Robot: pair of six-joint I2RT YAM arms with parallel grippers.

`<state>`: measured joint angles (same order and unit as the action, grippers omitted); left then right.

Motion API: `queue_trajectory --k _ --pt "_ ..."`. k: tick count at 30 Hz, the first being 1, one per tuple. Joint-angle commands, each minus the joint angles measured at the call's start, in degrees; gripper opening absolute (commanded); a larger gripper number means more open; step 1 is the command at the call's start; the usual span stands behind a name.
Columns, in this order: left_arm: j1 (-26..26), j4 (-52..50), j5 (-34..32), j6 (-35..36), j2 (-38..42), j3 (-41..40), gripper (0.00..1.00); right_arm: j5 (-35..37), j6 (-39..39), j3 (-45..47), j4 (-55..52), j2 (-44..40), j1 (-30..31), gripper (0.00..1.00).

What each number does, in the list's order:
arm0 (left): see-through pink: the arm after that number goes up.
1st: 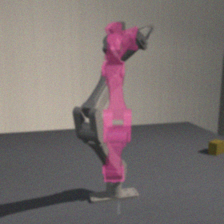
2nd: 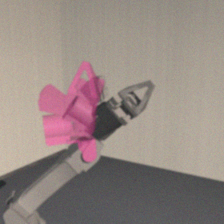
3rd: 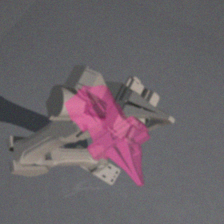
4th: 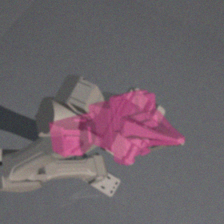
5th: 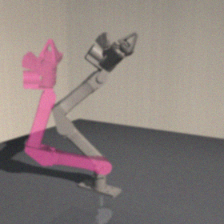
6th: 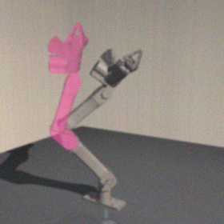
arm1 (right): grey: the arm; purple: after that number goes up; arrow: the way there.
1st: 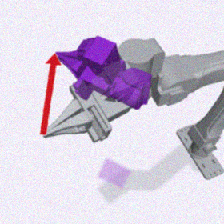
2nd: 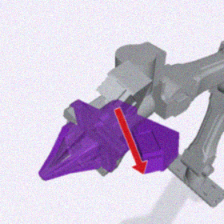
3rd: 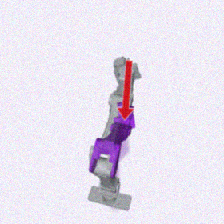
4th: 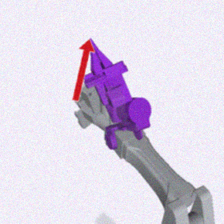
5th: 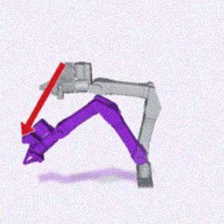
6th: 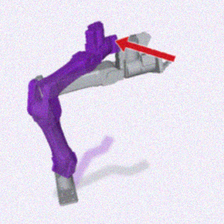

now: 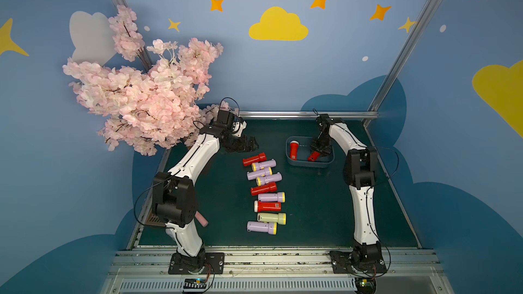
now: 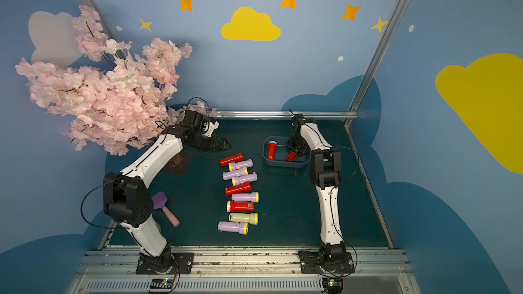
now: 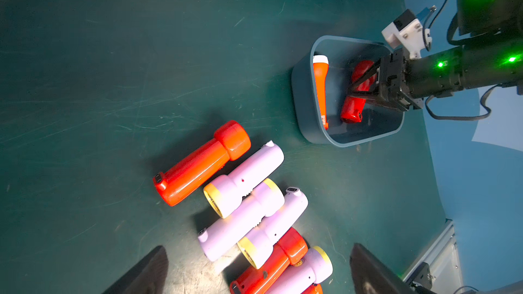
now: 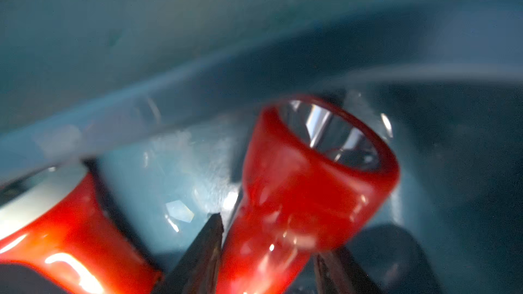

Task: Put the flashlights into the storage boxes
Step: Adjust the flashlight in the storage box.

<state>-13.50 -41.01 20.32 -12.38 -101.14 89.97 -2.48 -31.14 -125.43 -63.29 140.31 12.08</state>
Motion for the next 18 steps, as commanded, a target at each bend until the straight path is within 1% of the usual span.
queue_trajectory --k 1,6,12,18 --pt "0.4 0.0 -1.1 -0.4 2.2 -1.1 0.99 0.7 2.2 -1.8 -3.2 0.6 1.4 0.48" --pt "0.3 0.3 -1.3 -0.8 2.9 -1.8 0.99 0.9 4.5 -2.5 -3.1 0.8 3.3 0.39" --pt "0.4 1.0 -1.2 -1.0 3.5 -2.4 0.99 1.4 7.0 -2.8 -1.2 -0.5 6.0 0.39" --pt "0.4 1.6 -0.8 -1.2 4.3 -3.6 0.99 -2.0 6.8 -4.5 0.3 0.7 6.4 0.39"
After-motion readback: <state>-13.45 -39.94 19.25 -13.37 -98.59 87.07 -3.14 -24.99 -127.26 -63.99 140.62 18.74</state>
